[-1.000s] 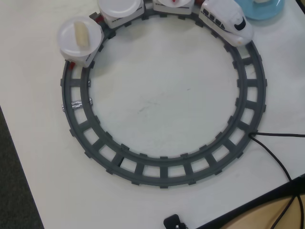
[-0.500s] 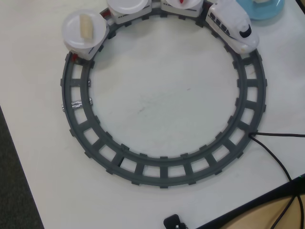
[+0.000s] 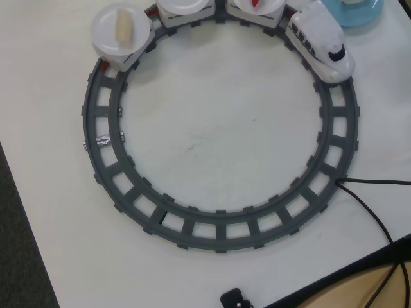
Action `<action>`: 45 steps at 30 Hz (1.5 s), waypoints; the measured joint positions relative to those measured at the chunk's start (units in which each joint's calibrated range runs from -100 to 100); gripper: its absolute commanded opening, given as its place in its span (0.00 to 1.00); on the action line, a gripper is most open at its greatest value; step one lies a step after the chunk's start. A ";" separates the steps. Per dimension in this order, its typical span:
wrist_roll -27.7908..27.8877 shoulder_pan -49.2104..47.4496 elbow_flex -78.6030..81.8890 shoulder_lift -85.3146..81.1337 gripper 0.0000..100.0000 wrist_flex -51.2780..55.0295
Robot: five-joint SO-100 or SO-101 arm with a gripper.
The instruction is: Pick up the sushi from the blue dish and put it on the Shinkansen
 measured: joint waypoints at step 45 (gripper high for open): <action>0.00 -0.39 -12.88 17.60 0.24 -0.44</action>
